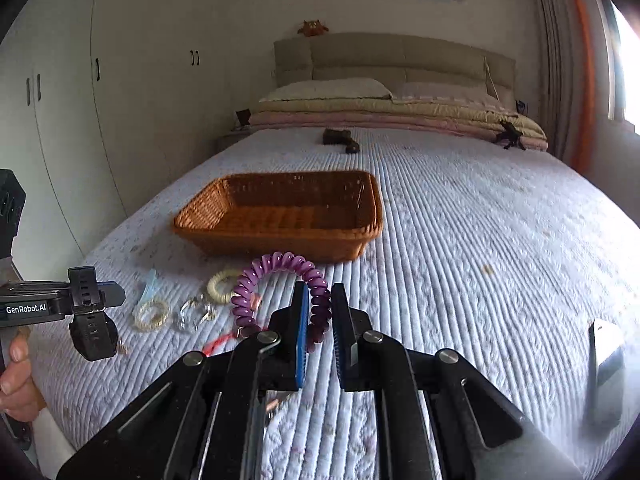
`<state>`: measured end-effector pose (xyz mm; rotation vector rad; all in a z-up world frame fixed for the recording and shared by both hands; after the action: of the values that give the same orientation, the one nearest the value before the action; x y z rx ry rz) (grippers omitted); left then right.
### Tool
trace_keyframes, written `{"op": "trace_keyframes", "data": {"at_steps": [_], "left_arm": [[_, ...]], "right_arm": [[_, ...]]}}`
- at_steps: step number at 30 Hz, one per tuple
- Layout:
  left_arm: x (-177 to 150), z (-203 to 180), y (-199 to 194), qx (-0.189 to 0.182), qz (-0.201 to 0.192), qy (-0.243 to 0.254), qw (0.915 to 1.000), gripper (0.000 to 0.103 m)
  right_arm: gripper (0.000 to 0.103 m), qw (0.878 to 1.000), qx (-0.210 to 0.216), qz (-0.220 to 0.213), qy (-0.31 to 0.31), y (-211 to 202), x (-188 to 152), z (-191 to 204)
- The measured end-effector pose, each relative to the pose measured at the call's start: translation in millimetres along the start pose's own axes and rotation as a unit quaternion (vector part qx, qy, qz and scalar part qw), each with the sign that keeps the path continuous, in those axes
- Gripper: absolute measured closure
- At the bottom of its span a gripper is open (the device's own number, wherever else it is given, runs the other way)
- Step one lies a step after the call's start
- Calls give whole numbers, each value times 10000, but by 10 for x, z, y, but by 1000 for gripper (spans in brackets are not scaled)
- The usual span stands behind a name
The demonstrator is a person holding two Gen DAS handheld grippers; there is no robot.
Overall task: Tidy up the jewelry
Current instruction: 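Carry both items over the wicker basket and open both tools to drop them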
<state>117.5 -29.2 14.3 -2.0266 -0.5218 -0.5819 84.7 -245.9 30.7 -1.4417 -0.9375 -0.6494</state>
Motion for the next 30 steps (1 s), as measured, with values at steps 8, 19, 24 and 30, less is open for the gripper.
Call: {"op": "trace_keyframes", "data": {"at_steps": [8, 19, 24, 30], "left_arm": [[1090, -9, 440, 17, -374, -252, 9990, 93], [1412, 270, 1771, 1069, 636, -237, 9919, 93], [1324, 274, 1968, 1250, 841, -109, 9885, 93], [1282, 328, 2041, 1451, 936, -126, 9849, 90]], "right_arm": [[89, 9994, -77, 322, 89, 964, 746, -199], [89, 9877, -22, 1558, 119, 2182, 510, -211], [89, 9846, -272, 1720, -125, 2321, 395, -174], [89, 9826, -260, 1821, -272, 2420, 325, -86]]}}
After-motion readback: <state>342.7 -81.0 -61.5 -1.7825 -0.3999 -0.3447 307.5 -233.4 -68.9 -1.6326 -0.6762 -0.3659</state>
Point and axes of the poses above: each gripper's, at about its wrist camera, not at the fingertips, and y roughly the way its jaws point, z to its left, x to its top, the point moved 4 cm from there along y, roughly the way its jaws point, and after that the axes turned 9 degrees about -y, right-handed, at the moved point
